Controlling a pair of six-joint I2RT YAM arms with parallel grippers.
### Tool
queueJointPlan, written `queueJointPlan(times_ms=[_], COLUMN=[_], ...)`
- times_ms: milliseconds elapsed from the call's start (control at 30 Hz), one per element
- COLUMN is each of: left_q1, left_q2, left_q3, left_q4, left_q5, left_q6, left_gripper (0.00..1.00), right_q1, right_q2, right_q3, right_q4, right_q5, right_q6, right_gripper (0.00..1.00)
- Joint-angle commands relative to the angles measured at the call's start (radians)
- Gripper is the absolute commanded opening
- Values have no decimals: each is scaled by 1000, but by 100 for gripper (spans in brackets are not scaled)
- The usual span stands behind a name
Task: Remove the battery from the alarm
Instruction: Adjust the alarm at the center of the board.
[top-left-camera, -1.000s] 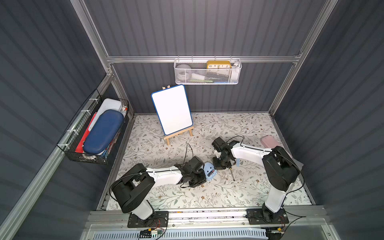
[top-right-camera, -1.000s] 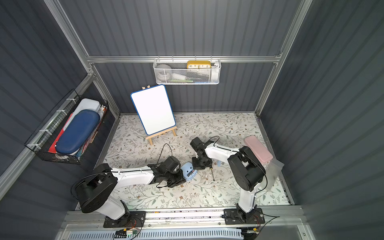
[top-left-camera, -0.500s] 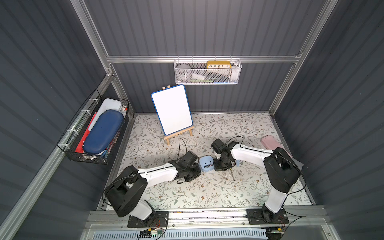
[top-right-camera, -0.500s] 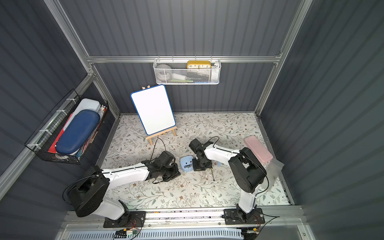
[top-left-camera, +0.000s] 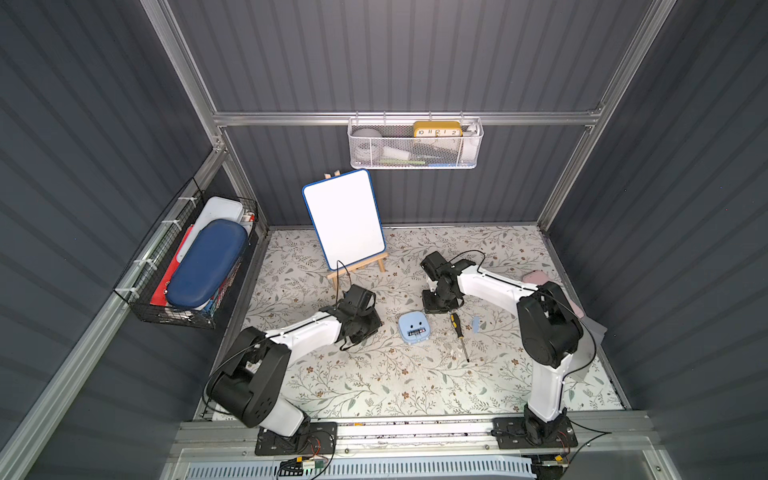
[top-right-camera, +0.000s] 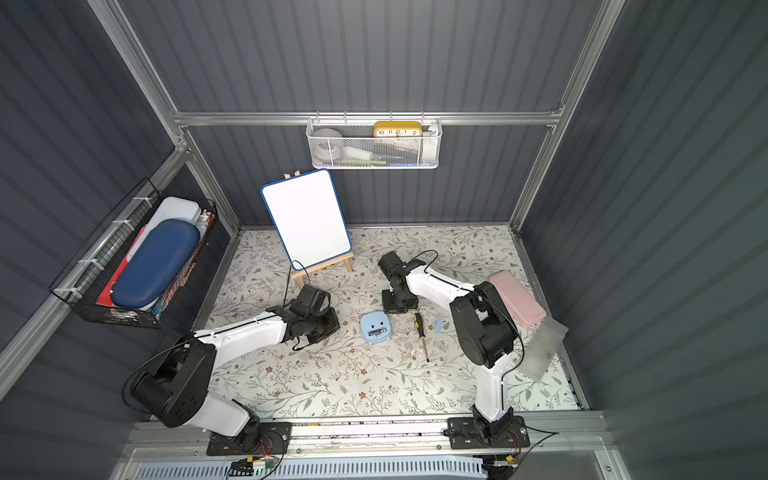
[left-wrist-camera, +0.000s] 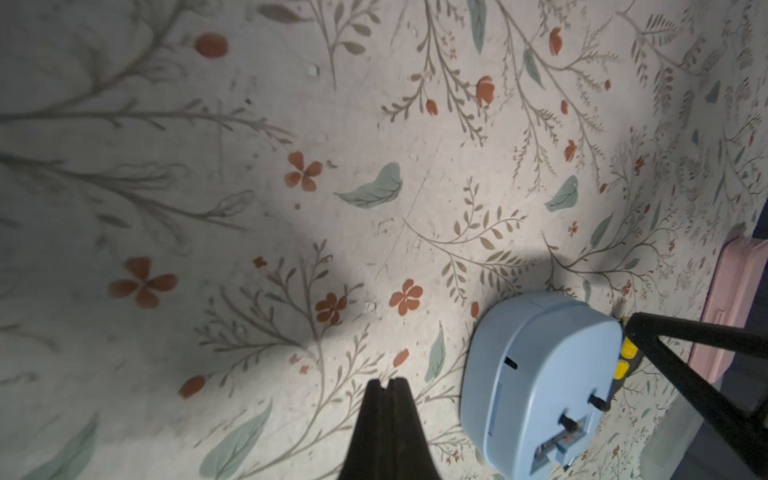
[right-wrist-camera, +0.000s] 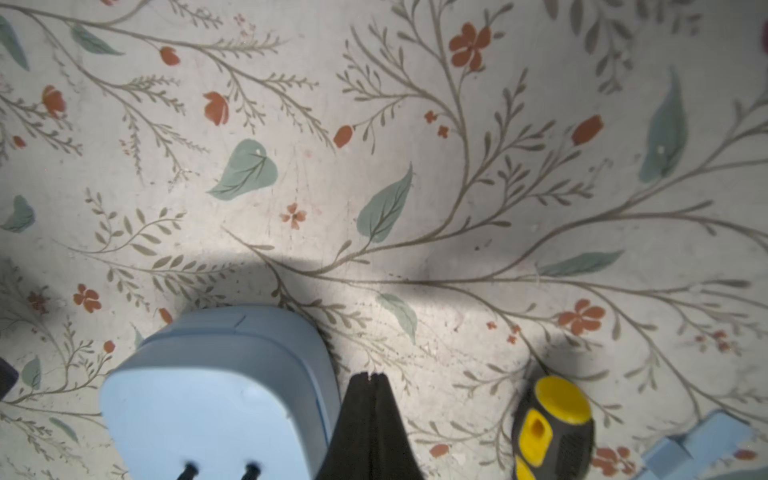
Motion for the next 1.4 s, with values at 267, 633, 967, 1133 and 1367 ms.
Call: queueJointPlan(times_ms=[267, 633, 967, 1133, 1367], left_q1=[-7, -63, -68, -68, -91], left_q2=[124, 199, 147, 87, 43], left_q3=[70, 101, 59, -6, -62], left_q4=[112, 151, 117, 96, 119], left_q5=[108, 166, 134, 130, 155], left_q6=[135, 133, 119, 121, 91], left_gripper=[0, 0, 0, 0, 0], right_q1=[42, 94, 107, 91, 185], right_q2=[6, -53, -76, -158, -170], right_q3=[-51, -117, -113, -182, -227], right_q4=[9, 8, -53, -69, -28], right_q5=[-66, -58, 96, 85, -51], right_q6=[10, 58, 95, 92, 133], right_gripper=[0, 0, 0, 0, 0])
